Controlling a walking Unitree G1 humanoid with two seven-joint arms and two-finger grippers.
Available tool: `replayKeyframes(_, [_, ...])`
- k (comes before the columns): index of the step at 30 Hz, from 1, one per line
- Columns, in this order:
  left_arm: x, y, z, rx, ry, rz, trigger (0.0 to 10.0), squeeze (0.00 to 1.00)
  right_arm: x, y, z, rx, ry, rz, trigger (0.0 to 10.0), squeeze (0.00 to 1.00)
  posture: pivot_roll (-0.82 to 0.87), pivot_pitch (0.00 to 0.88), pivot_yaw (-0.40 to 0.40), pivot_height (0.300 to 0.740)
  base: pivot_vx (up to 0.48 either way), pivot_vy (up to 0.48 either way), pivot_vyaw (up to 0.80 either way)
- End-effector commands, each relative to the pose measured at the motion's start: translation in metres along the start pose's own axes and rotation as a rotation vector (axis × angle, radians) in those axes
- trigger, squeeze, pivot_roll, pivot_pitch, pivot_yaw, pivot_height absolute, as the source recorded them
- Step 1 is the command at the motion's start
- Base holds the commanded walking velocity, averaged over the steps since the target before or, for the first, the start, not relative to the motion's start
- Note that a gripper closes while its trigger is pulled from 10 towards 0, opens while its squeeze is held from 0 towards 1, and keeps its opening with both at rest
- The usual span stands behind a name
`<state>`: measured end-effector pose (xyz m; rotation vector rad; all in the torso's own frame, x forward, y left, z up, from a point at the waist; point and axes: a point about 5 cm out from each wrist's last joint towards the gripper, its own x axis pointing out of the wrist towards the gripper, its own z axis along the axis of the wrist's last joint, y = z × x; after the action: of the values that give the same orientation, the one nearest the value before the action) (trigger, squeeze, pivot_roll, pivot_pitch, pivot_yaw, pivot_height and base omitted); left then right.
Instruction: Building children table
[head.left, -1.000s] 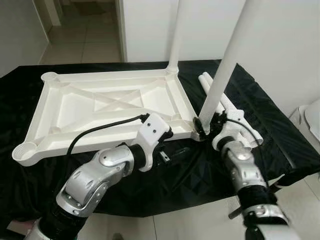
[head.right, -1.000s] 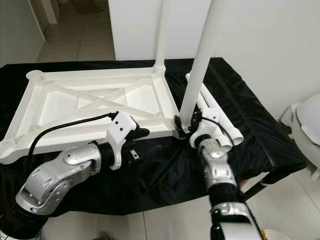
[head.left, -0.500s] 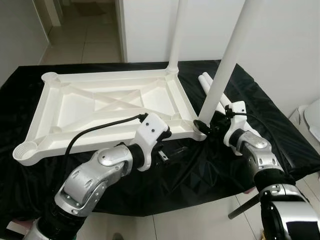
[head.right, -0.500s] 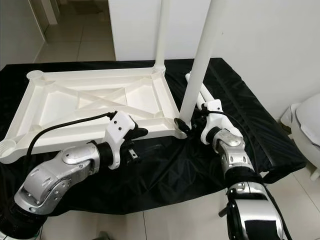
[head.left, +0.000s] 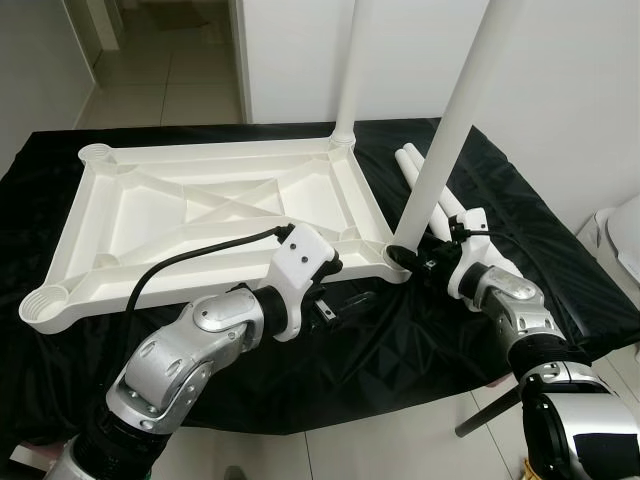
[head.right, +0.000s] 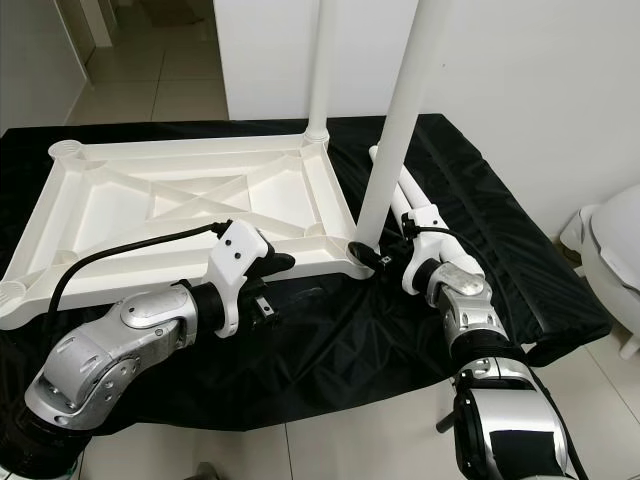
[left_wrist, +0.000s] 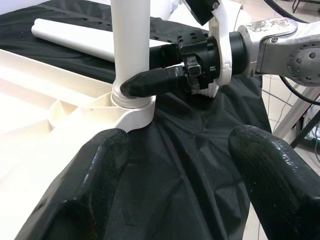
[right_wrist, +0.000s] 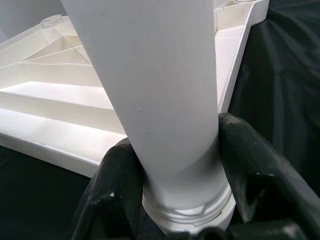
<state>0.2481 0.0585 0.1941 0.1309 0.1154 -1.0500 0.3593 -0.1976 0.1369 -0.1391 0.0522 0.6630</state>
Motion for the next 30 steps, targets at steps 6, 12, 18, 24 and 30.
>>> replayKeyframes(6, [-0.001,-0.003,-0.001,-0.002,0.008,-0.039,10.0,0.0,0.001,-0.001,-0.005,0.007,0.0,-0.138,0.0,0.0,-0.01,0.032,-0.018,0.74,0.0,0.0,0.0])
replayKeyframes(12, [-0.001,-0.004,-0.001,-0.005,0.007,-0.044,10.0,0.0,0.004,0.001,-0.007,0.062,-0.022,-0.246,0.0,0.0,-0.01,0.034,-0.017,0.74,0.0,0.0,0.0])
replayKeyframes(18, [0.0,-0.005,-0.001,-0.009,0.007,-0.05,10.0,0.0,0.011,0.019,-0.007,0.113,-0.078,-0.448,0.0,0.0,-0.01,0.034,-0.018,0.74,0.0,0.0,0.0])
replayKeyframes(24, [0.002,-0.006,-0.002,-0.012,0.005,-0.056,10.0,0.0,0.018,0.044,-0.008,0.159,-0.115,-0.615,0.0,0.0,-0.02,0.029,-0.019,0.74,0.0,0.0,0.0])
replayKeyframes(30, [0.004,-0.007,-0.002,-0.013,0.002,-0.063,10.0,0.0,0.02,0.064,-0.002,0.154,-0.119,-0.814,0.0,0.0,-0.03,0.028,-0.019,0.74,0.0,0.0,0.0])
